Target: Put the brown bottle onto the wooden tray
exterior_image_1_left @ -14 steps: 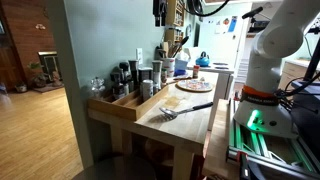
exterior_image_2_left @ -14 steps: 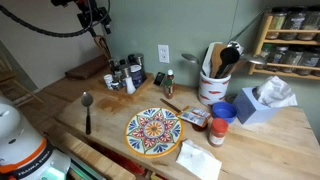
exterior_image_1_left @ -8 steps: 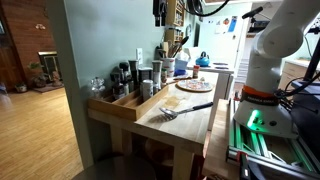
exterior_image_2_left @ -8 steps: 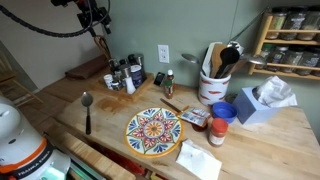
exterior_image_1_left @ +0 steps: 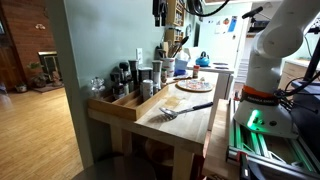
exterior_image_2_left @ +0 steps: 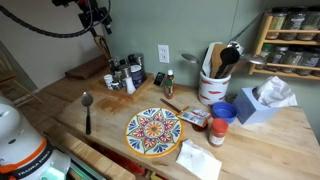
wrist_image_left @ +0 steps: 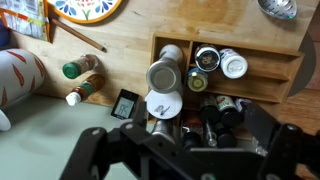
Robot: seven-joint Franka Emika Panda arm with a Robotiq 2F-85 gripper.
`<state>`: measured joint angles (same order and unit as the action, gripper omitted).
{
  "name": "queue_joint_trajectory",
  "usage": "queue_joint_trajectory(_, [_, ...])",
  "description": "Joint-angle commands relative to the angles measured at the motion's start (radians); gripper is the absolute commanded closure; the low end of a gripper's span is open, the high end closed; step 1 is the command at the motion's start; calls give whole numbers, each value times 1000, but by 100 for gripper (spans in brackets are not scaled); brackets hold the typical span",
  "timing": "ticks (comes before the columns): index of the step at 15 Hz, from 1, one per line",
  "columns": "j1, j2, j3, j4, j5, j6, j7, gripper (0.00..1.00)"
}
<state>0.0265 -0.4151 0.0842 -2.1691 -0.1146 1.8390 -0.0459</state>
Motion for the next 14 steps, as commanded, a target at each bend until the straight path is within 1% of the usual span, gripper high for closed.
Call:
queue_joint_trajectory(1, [-28,76,-53,58,9,1,33,0])
queue_joint_trajectory(3, [-53,128,-94,94,24,12,35,0])
queue_joint_trajectory(6, [-82,212,-146,139,48,57,27,0])
queue_joint_trajectory(9, [-95,263,-172,128,67,165,15,0])
queue_joint_trajectory(14, [-139,330,-219,65,109,343,7,0])
